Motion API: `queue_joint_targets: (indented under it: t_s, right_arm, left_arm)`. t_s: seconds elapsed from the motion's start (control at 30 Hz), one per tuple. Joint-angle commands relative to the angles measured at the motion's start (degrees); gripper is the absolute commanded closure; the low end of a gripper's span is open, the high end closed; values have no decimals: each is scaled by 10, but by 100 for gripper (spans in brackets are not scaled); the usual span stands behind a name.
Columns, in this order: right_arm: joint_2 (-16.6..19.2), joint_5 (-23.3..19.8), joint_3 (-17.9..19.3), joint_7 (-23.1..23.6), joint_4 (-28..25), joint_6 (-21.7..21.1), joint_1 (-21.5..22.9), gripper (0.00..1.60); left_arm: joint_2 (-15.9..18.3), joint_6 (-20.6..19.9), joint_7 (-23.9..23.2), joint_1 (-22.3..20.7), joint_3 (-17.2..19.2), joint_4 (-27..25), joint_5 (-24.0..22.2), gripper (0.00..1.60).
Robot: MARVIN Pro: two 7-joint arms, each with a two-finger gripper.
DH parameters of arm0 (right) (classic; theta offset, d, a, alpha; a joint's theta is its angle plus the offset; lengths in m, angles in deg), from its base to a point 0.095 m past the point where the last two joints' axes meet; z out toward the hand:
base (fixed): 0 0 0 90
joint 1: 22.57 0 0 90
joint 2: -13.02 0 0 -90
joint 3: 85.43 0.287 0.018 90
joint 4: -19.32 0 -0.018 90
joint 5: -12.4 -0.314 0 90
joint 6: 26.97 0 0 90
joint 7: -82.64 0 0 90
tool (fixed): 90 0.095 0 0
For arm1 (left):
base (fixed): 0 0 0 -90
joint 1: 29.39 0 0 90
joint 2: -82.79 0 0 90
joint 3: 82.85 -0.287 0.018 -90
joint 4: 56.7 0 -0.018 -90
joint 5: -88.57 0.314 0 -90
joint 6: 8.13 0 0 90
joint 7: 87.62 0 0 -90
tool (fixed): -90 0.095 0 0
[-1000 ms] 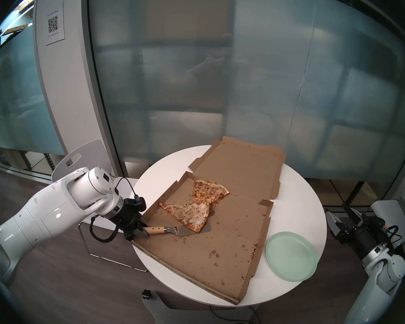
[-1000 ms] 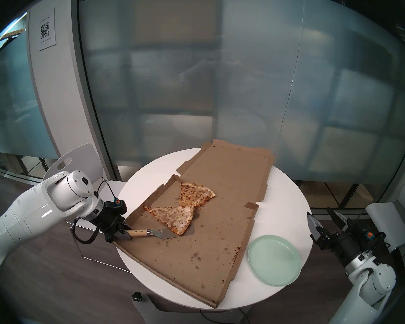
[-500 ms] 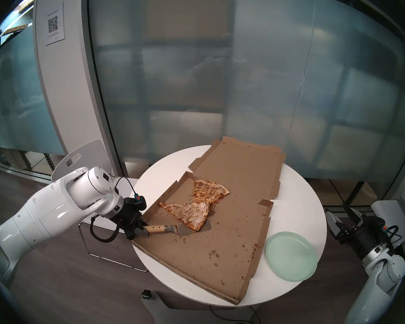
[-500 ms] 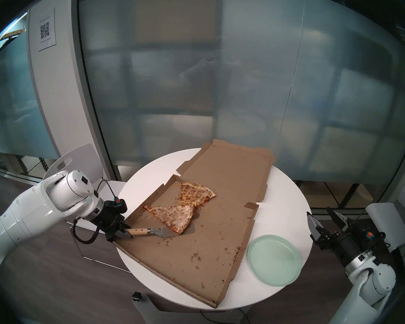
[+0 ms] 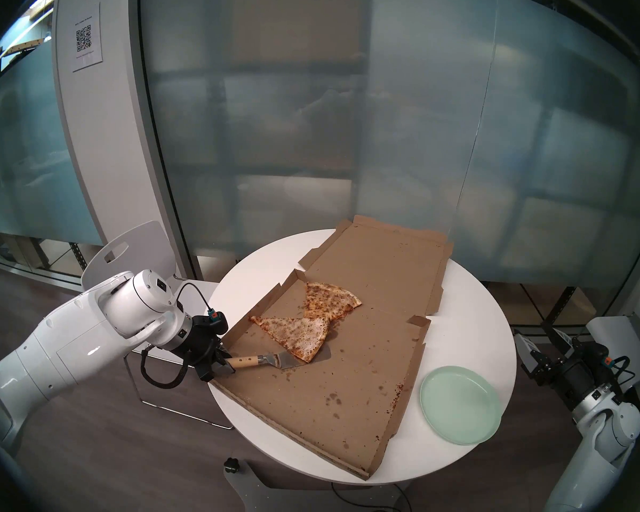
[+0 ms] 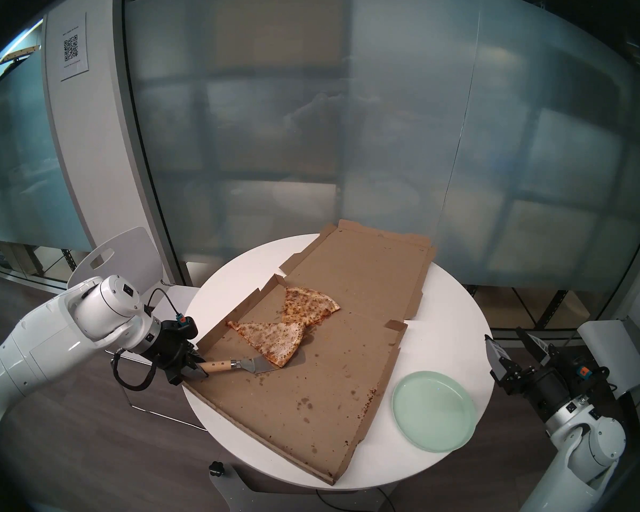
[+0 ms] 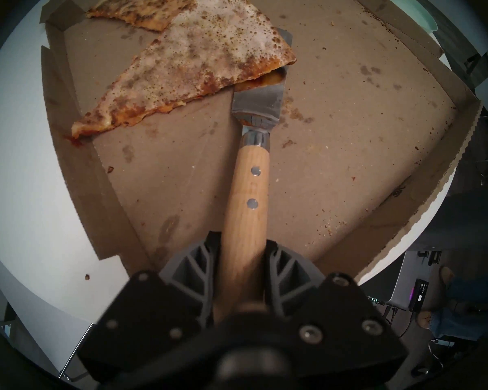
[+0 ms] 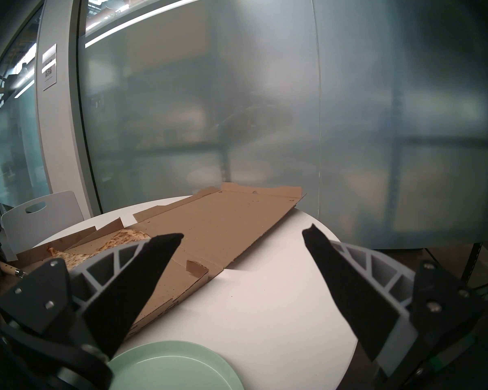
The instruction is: Put pizza slice onto the plate
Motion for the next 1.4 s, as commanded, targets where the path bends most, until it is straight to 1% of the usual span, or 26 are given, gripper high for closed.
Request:
queue_joint_targets:
  t_s: [0.0,0.03,0.17,0.23,0.33,0.4,0.47,0.5,0.6,0.67,0.87,1.0,1.17,1.37]
  right_arm:
    - [-1,-4,1,1,-9,0,2,0]
    - [-1,-4,1,1,-9,0,2,0]
    - [-1,-4,1,1,-10,0,2,0]
    - [-1,-4,1,1,-10,0,2,0]
    - [-1,-4,1,1,-10,0,2,0]
    - [-1,-4,1,1,-9,0,2,0]
    - [-1,-4,1,1,-9,0,2,0]
    - [-1,-4,1,1,-9,0,2,0]
    - [-1,-4,1,1,-9,0,2,0]
    - [-1,-4,1,1,-9,0,2,0]
    - [-1,-4,1,1,-10,0,2,0]
    - [-1,-4,1,1,-10,0,2,0]
    - [-1,-4,1,1,-10,0,2,0]
    - [-1,-4,1,1,-10,0,2,0]
  left_arm:
    - [3,-6,4,7,38,-9,-41,160]
    - [3,-6,4,7,38,-9,-41,160]
    - [10,-9,18,30,47,-31,-54,160]
    - [14,-9,33,52,55,-44,-65,160]
    - [18,-10,48,72,56,-53,-68,160]
    - [15,-5,74,95,61,-51,-72,160]
    - [12,-1,90,109,66,-49,-77,160]
    - [12,-1,90,109,66,-49,-77,160]
    - [8,9,121,134,78,-49,-90,160]
    - [7,14,131,141,82,-50,-96,160]
    - [5,20,147,151,89,-54,-105,160]
    - [8,17,156,151,96,-65,-111,160]
    - [12,14,159,150,104,-73,-118,160]
    - [18,9,160,142,106,-75,-116,160]
